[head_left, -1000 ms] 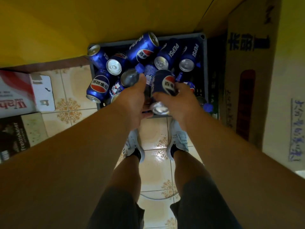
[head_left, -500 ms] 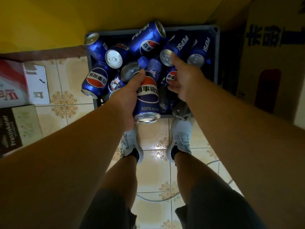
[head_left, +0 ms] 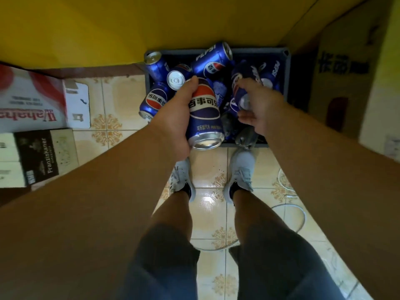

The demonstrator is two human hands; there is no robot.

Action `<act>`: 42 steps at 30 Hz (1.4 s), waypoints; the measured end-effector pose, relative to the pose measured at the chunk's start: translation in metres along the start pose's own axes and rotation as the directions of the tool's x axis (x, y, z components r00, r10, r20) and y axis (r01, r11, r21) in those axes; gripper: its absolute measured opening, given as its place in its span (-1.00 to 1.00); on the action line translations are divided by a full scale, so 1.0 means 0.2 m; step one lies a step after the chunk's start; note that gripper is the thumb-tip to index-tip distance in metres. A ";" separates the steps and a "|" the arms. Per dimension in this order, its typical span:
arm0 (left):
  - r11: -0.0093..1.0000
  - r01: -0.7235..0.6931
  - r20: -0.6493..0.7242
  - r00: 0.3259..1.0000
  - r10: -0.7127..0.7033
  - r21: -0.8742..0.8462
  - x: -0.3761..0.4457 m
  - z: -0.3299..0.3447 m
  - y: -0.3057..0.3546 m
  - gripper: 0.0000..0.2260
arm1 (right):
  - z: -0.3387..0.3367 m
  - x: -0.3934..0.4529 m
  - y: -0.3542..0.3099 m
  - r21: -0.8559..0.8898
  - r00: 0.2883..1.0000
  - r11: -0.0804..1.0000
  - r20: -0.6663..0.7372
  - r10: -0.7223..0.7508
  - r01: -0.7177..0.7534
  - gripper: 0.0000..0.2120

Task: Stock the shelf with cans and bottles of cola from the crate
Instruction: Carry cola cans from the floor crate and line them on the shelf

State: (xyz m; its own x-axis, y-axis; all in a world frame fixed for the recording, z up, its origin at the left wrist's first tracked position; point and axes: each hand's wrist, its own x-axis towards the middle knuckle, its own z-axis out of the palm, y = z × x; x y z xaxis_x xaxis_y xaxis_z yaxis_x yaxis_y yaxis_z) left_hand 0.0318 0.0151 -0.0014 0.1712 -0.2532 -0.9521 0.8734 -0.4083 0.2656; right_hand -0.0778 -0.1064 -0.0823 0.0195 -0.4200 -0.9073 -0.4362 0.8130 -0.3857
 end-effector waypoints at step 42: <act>0.536 -0.790 -0.684 0.568 0.458 -0.297 -2.72 -0.27 -0.59 -0.27 | -0.15 -2.85 -0.21 -0.312 0.278 0.750 0.944 0.176 0.584 -0.43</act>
State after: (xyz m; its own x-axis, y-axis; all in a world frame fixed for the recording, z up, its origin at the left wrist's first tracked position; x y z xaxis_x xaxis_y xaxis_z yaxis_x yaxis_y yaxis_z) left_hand -0.1403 0.2491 0.4764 0.8091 0.2691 -0.5225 0.4682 0.2423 0.8498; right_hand -0.0985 0.0873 0.4566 0.7780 0.4075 -0.4781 -0.5961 0.2385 -0.7667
